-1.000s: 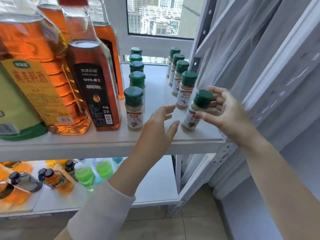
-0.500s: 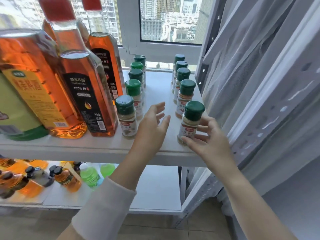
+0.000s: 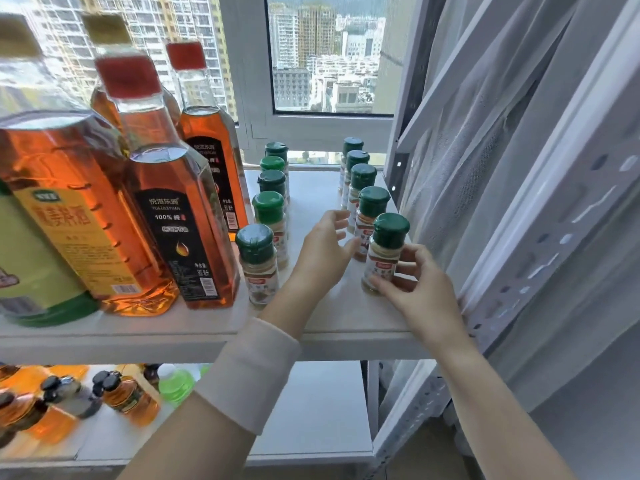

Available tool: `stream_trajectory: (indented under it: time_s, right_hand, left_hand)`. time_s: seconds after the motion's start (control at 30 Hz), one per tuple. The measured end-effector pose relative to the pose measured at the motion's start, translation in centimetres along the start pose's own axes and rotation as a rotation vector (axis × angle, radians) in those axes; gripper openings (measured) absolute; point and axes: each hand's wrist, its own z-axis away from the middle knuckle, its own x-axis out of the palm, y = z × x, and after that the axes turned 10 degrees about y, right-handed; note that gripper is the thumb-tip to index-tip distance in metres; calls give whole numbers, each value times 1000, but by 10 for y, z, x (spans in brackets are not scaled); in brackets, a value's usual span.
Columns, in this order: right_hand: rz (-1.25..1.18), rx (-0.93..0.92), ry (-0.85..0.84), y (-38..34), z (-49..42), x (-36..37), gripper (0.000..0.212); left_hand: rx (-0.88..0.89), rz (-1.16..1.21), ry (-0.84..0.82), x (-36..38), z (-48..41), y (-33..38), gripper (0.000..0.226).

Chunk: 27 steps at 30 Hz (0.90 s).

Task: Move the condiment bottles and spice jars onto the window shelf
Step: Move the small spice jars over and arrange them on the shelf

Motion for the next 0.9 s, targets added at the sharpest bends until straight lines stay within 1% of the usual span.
stream_trajectory:
  time_s: [0.27, 0.73, 0.9]
  right_hand:
    - [19, -10, -9, 2, -1, 0, 46]
    - [11, -22, -19, 8, 1, -5, 44]
    - [2, -36, -26, 9, 3, -6, 43]
  left_hand:
    - [56, 13, -15, 9, -3, 2, 34]
    - [64, 8, -42, 11, -6, 4, 34]
    - [73, 3, -27, 15, -4, 4, 34]
